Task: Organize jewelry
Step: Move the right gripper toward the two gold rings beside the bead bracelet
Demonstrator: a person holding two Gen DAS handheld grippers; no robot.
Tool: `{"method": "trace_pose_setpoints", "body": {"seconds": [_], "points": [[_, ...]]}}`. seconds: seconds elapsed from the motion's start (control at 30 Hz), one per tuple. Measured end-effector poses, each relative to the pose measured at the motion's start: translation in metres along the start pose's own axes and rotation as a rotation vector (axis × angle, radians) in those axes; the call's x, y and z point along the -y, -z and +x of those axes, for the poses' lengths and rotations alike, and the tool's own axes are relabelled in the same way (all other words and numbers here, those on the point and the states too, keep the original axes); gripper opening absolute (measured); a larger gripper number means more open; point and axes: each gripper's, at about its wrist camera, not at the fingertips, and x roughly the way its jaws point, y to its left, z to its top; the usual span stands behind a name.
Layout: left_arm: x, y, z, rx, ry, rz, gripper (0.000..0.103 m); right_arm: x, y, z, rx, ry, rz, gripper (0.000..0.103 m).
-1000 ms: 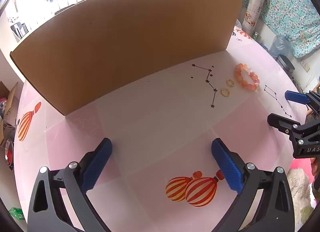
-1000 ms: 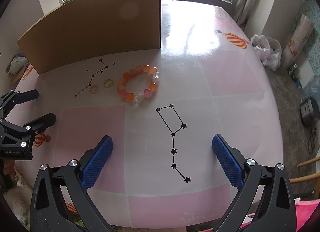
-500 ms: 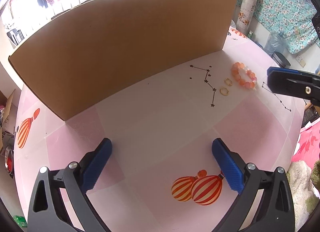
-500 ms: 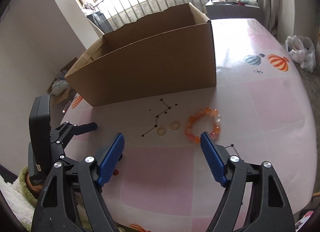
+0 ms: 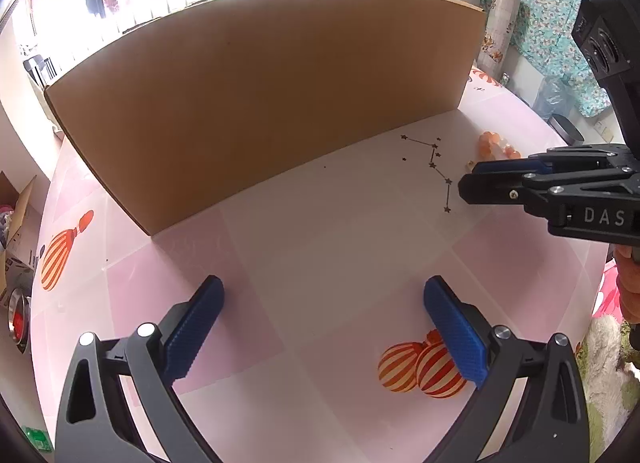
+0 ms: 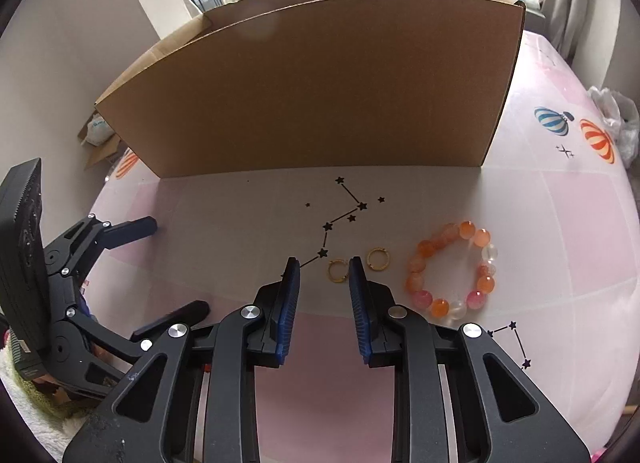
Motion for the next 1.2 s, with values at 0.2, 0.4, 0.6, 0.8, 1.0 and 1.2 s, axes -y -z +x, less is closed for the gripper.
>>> {"method": "trace_pose_setpoints", "body": {"seconds": [0.2, 0.4, 0.6, 0.8, 1.0, 1.2], "points": [[-0.001, 0.002, -0.001, 0.016, 0.004, 0.004, 0.098, -0.010, -0.003, 0.006, -0.002, 0.008, -0.021, 0.013], [-0.006, 0.008, -0.007, 0.018, -0.002, 0.003, 0.097, -0.029, -0.008, 0.017, -0.006, -0.075, -0.027, 0.008], [-0.007, 0.009, -0.007, 0.024, -0.004, -0.001, 0.097, -0.038, -0.007, 0.022, -0.033, -0.214, -0.011, 0.011], [-0.006, 0.009, -0.007, 0.030, -0.001, 0.003, 0.095, -0.014, 0.000, 0.003, 0.013, -0.158, 0.070, 0.017], [-0.001, 0.008, -0.010, 0.038, -0.003, 0.023, 0.086, 0.012, 0.008, 0.001, 0.017, -0.073, 0.144, 0.014], [0.012, 0.000, -0.012, 0.046, 0.021, 0.034, 0.066, 0.031, 0.001, 0.002, 0.058, -0.030, 0.190, 0.017]]}}
